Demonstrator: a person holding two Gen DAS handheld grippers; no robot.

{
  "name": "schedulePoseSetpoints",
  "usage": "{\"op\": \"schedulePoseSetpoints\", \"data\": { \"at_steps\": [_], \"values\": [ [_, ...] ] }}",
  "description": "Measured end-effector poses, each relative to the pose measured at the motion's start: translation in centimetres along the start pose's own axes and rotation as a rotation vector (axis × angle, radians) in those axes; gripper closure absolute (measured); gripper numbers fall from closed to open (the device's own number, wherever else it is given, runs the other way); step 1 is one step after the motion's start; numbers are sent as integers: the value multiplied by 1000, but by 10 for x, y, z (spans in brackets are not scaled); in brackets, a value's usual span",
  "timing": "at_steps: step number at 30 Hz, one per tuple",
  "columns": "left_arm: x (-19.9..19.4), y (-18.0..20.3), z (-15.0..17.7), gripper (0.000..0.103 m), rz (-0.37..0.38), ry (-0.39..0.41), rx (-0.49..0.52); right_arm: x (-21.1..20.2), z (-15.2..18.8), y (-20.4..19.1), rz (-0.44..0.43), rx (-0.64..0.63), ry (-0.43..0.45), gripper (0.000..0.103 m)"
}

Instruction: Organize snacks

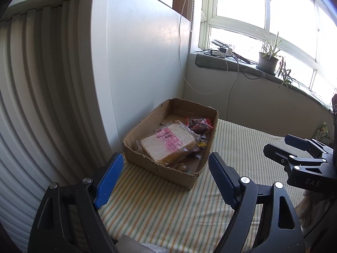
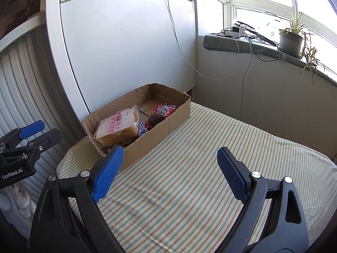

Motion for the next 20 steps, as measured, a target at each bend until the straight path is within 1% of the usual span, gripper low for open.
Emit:
{"op": "schedulePoseSetpoints", "data": {
  "at_steps": [15,20],
  "values": [
    [-2,-1,2,20,-12,8,2,-4,7,7,21,12,-4,10],
    [0,-2,4,20,-16,-3,-4,-4,12,16,34,25,-15,10]
  ]
}}
Point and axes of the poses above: each gripper's, at about its wrist camera, not at the fingertips, and x roughly the way its jaws point, y to its right, z to its underside, the point moved 6 cm from there along x, roughly the way its jaws point
